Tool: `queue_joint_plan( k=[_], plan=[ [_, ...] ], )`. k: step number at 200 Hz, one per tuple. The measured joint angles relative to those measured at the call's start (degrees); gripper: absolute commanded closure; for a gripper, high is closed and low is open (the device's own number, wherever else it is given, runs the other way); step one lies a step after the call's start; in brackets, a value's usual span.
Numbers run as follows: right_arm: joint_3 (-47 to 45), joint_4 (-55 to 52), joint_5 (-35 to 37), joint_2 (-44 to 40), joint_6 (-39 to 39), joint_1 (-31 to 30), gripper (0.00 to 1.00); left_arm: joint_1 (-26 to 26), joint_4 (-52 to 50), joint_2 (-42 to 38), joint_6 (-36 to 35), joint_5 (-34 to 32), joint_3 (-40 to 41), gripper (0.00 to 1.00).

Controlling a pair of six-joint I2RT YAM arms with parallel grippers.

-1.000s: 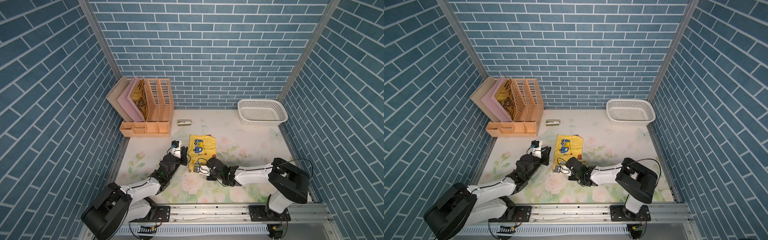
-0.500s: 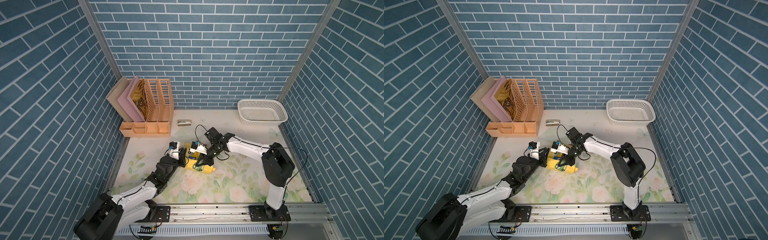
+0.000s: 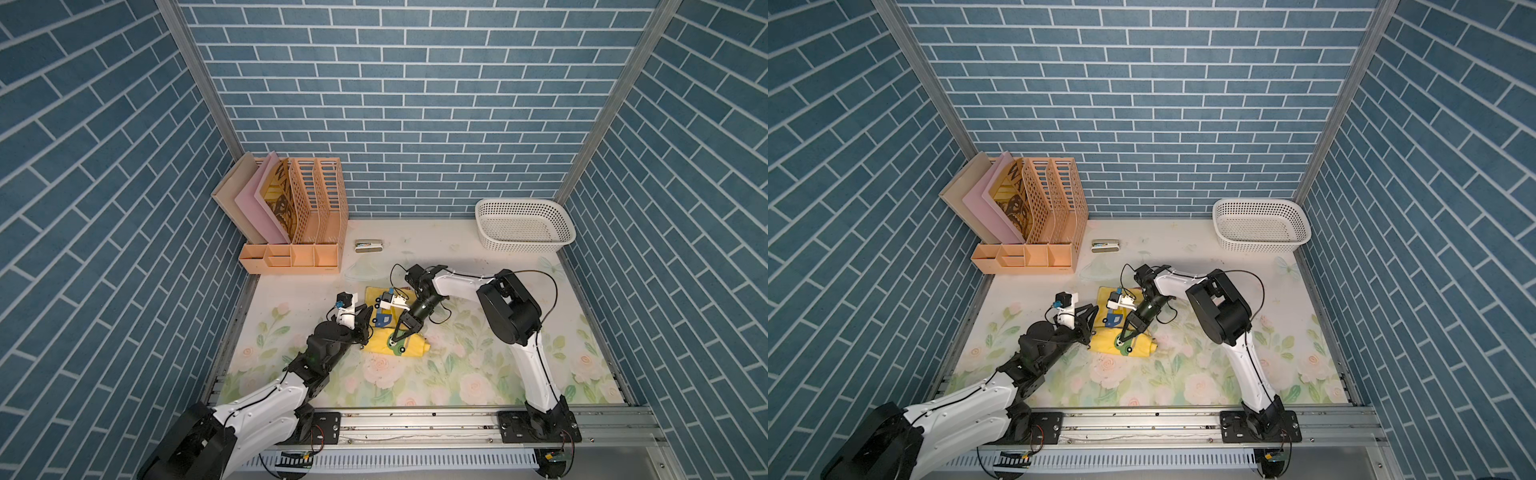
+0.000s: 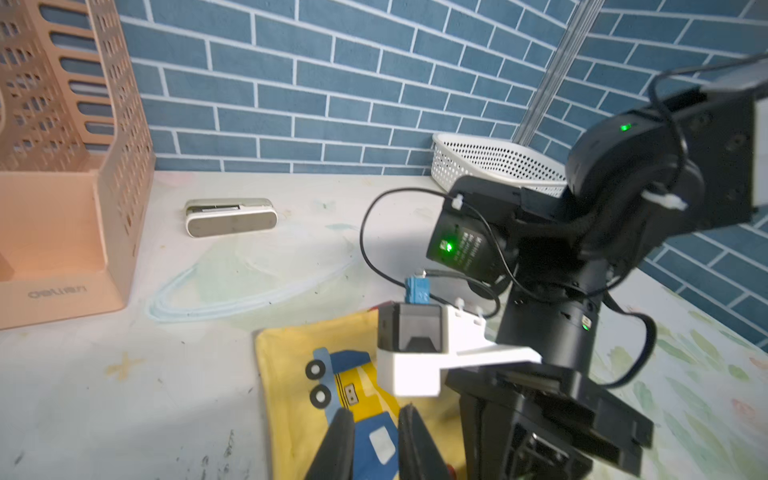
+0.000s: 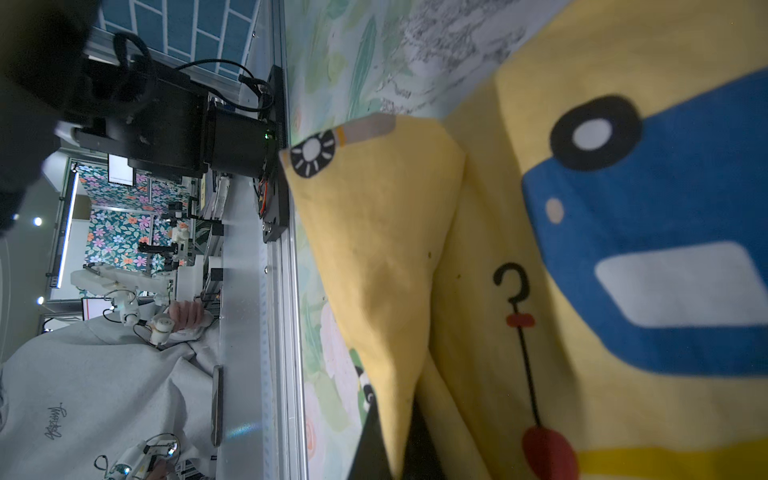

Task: Roll up the pillowcase
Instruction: Roll the pillowcase at the center of the board.

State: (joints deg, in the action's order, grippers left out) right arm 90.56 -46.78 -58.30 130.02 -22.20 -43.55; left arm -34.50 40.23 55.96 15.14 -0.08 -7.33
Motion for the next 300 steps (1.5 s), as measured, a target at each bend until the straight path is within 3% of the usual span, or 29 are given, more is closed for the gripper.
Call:
queue_joint_plan(
  k=[67,109,144,186,208,215,218,258,278,290,300],
  plan=[
    [1.51,-0.26,0.39,1.33,5.18,0.20,1.00,-1.11,7.23,18.99,1.01,0.81,-1.95,0.87],
    [1.51,0.57,0.87,1.33,6.93,0.33,0.99,-2.64,10.75,23.43,1.51,-0.44,-3.06,0.88],
    [1.20,2.51,1.88,1.27,8.04,0.37,0.85,-2.67,11.85,29.35,2.38,-1.49,-3.91,0.92],
    [-0.79,5.62,3.78,-1.18,9.01,0.46,0.45,-2.73,12.33,31.01,2.89,-2.71,-4.02,0.92],
    [-5.33,9.84,10.34,-7.65,9.46,0.57,0.29,-2.82,12.37,31.01,2.93,-3.13,-4.00,0.92],
    [-7.02,11.17,12.98,-10.29,9.73,0.61,0.05,-2.82,12.37,31.01,2.95,-3.23,-4.00,0.92],
    [-7.76,11.85,14.05,-11.52,9.35,0.61,0.01,-2.82,12.37,31.01,2.97,-3.30,-4.00,0.92],
    [-25.03,28.46,38.36,-34.91,6.97,-3.17,0.00,-2.82,12.31,30.88,3.06,-3.74,-4.00,0.92],
    [-39.78,43.45,55.01,-46.73,0.52,-17.07,0.00,-2.82,12.26,30.58,3.06,-3.89,-4.02,0.92],
    [-47.39,51.69,61.48,-49.51,-3.30,-26.25,0.00,-2.84,12.24,30.47,3.06,-4.11,-4.02,0.92],
    [-51.71,56.13,65.33,-49.57,-5.18,-30.45,0.00,-2.84,12.20,30.38,3.06,-4.20,-4.02,0.92]
  ],
)
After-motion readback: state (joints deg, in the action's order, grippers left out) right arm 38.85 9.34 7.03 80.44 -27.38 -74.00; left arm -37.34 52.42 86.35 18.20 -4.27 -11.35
